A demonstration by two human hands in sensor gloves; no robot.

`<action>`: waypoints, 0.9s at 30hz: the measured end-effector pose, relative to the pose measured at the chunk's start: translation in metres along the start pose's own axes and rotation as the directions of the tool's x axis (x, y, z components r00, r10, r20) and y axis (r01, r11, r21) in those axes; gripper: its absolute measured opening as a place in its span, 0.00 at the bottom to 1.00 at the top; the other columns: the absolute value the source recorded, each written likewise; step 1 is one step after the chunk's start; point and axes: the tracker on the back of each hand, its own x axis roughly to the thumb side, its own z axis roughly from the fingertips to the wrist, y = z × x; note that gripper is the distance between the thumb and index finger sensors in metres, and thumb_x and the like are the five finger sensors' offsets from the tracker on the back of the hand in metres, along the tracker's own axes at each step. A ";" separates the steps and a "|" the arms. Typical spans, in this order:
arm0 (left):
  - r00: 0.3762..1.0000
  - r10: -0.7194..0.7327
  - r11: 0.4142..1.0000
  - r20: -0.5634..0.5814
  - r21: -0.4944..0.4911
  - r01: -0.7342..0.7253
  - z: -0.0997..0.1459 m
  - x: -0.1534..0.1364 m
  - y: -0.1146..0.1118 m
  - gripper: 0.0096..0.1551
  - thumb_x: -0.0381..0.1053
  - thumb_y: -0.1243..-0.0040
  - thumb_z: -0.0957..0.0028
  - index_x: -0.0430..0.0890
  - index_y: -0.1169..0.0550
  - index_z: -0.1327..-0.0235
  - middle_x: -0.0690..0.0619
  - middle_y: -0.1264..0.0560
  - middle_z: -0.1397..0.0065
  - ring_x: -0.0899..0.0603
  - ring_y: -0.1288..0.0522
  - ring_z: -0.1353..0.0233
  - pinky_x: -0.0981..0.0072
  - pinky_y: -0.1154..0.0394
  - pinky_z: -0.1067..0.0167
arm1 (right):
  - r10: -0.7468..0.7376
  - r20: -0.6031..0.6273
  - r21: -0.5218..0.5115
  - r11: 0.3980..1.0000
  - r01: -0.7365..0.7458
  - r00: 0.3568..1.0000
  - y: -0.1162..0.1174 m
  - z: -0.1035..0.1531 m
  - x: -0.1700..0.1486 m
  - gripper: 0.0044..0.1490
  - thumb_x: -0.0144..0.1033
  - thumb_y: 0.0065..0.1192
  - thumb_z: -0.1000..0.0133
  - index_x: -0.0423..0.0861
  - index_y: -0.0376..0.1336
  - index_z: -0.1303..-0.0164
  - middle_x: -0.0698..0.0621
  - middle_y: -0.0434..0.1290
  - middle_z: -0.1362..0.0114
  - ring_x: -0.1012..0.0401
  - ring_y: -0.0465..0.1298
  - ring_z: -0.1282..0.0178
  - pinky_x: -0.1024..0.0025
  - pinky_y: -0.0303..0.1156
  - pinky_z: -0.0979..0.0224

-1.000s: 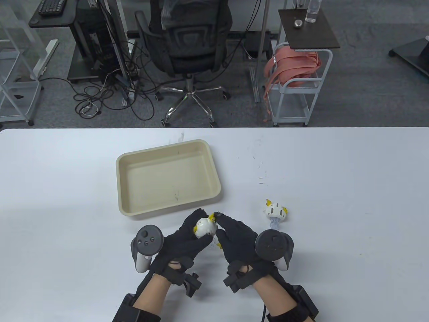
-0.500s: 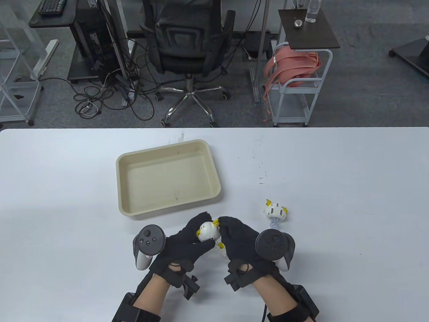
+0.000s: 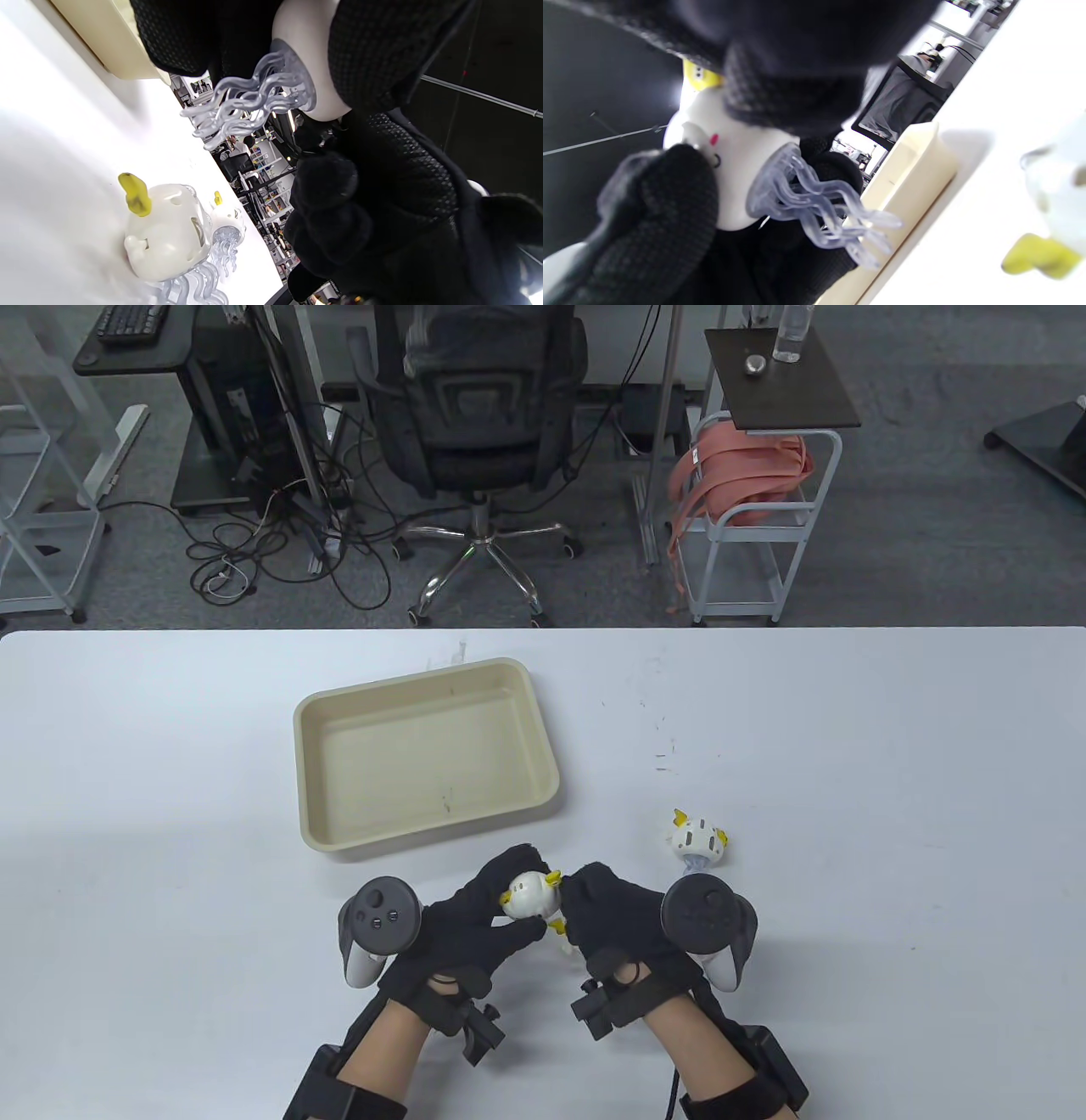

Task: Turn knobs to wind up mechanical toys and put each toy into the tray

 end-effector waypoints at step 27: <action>0.999 -0.038 0.998 -0.007 0.047 0.039 0.001 0.000 0.003 0.46 0.59 0.30 0.52 0.53 0.37 0.21 0.47 0.25 0.25 0.45 0.17 0.34 0.51 0.23 0.34 | -0.005 0.096 -0.005 1.000 0.006 0.995 0.005 0.002 0.006 0.29 0.37 0.64 0.43 0.30 0.67 0.41 0.37 0.80 0.49 0.52 0.80 0.61 0.57 0.76 0.59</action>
